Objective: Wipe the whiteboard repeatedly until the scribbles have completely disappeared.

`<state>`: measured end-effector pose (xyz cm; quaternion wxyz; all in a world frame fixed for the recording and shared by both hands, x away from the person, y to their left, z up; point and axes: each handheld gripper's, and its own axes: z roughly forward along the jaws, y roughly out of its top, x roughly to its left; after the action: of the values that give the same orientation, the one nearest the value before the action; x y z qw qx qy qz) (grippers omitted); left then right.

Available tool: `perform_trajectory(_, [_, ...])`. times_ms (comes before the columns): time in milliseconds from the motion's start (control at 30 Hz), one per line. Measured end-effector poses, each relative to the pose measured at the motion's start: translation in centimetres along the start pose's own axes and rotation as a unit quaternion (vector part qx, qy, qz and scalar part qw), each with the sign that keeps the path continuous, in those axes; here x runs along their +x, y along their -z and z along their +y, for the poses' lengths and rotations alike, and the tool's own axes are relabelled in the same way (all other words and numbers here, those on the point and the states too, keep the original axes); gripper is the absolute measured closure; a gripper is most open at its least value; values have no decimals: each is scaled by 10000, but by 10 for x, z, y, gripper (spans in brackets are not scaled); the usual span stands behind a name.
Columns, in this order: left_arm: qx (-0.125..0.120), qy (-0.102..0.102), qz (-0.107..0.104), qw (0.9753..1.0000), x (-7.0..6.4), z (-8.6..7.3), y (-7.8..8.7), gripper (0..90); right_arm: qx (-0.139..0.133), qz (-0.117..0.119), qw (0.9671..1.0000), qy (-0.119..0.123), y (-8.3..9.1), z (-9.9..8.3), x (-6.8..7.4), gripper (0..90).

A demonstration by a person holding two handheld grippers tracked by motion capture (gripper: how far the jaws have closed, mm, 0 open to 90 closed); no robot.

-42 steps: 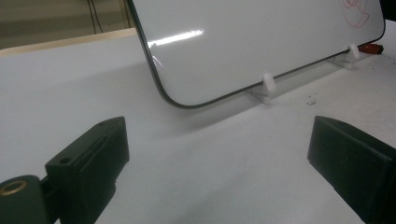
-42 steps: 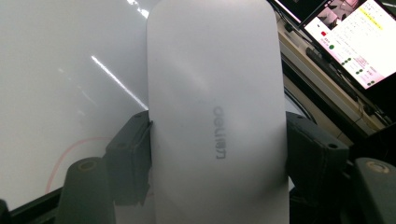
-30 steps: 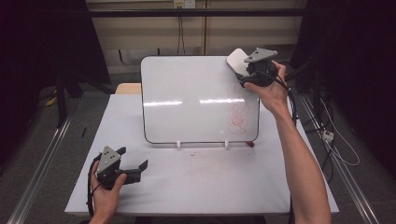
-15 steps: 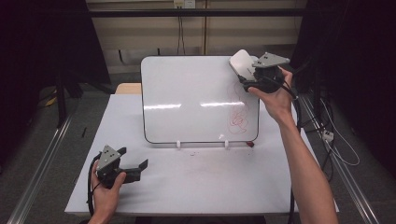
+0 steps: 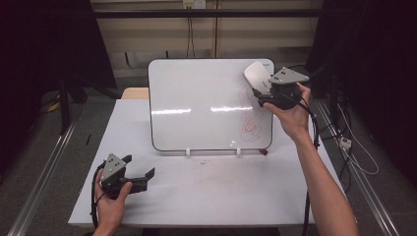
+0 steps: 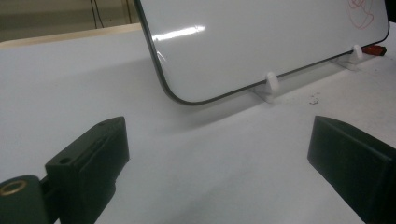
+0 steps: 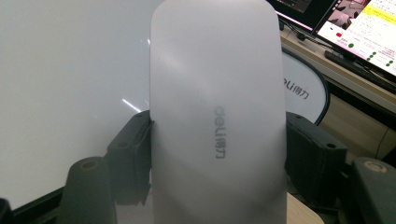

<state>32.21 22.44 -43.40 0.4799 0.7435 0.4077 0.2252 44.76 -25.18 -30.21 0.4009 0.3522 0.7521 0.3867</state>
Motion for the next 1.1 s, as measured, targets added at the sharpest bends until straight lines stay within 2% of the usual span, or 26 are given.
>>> perform_trajectory(200, [-22, 67, 36, 10000, 2, 0, 1, 53, -69, -20, 10000, -65, 4, -4, 3, 316])
perform_trajectory(367, [-1, 6, 2, 10000, 1, 0, 1, 53, -63, 15, 10000, 23, 7, -7, 12, 315])
perform_trajectory(433, [12, -10, 16, 10000, 1, 0, 2, 53, -76, -40, 10000, 16, 8, -9, 14, 316])
perform_trajectory(600, [-13, 35, 25, 10000, 2, 0, 2, 53, -106, -49, 9999, 67, 9, -11, 17, 316])
perform_trajectory(900, [-51, 22, 50, 10000, 1, 1, 3, 53, 53, 16, 9996, 260, 4, -20, 41, 316])
perform_trajectory(1033, [-31, -38, 40, 10000, 1, 2, 5, 53, 101, 35, 9994, 316, 3, -25, 47, 316])
perform_trajectory(1100, [-44, 8, 57, 10000, 1, 1, 4, 53, 137, 58, 9994, 326, 1, -28, 50, 316])
